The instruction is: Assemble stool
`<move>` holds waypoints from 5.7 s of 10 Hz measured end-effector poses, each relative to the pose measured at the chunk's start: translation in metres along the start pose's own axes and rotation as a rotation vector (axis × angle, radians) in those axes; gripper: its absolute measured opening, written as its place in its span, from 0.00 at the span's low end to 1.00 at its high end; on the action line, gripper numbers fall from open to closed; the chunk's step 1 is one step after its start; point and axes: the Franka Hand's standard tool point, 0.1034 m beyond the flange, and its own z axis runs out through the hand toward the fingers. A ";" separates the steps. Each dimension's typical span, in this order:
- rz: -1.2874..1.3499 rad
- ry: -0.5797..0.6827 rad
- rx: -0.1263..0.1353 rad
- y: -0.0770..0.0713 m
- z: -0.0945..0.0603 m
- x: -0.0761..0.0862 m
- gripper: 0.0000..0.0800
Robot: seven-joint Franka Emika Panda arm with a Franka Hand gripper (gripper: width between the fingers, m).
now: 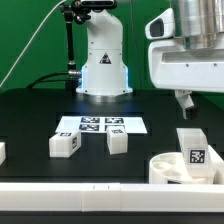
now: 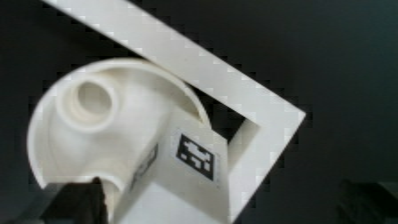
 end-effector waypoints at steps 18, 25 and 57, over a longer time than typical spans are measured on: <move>-1.560 -0.014 -0.089 0.017 0.009 0.018 0.81; -2.047 -0.063 -0.146 0.017 0.021 0.011 0.81; -0.134 0.007 -0.075 0.011 0.031 -0.002 0.43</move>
Offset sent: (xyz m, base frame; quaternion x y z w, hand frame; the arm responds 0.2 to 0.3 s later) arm 0.0000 0.0000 0.0000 0.0000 0.0000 -0.1938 0.9810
